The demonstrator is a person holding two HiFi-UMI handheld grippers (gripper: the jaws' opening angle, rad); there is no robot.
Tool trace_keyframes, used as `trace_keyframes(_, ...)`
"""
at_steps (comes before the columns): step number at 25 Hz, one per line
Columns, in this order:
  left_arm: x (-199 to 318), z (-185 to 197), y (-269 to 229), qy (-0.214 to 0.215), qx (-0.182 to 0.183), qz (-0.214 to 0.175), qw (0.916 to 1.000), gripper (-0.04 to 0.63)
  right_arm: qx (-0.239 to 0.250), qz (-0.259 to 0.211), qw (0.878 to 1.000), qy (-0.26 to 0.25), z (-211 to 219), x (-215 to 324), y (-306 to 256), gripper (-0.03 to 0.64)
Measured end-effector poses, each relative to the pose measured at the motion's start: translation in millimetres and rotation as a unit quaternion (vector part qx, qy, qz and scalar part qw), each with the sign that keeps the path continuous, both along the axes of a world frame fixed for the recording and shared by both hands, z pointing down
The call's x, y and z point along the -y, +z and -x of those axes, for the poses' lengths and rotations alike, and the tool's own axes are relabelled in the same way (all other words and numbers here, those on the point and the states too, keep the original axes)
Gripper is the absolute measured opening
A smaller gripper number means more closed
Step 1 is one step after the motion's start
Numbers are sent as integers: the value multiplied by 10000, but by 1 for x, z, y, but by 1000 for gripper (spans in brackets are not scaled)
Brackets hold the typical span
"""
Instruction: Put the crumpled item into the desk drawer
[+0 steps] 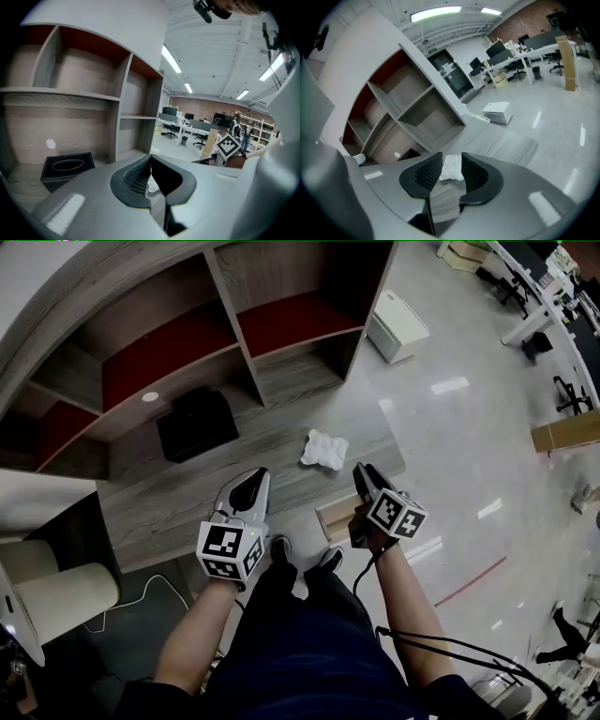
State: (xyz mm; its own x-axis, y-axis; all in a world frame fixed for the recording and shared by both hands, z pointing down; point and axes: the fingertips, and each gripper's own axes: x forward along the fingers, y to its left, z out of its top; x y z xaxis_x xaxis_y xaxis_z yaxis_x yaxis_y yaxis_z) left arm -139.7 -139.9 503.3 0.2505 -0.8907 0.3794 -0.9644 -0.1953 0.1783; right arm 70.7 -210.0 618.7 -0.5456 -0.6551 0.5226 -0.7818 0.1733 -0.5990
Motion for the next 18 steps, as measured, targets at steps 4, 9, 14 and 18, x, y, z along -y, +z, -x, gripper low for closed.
trace_keyframes(4,-8,4,10,-88,1,120,9999,5,547,672,9959,271,8,-1,37,133)
trace_keyframes(9,-22,25,22,-381,34,336,9987,5,1629,1635,9677,1016,18,-3,77,167)
trace_keyframes(14,-32,51,24,-724,92,443,9964,5,1856,1981,9544,1237,26,-3,101,179)
trace_keyframes(18,-39,61,25,-893,159,488,9947,5,1811,2047,9552,1141,37,-3,109,179)
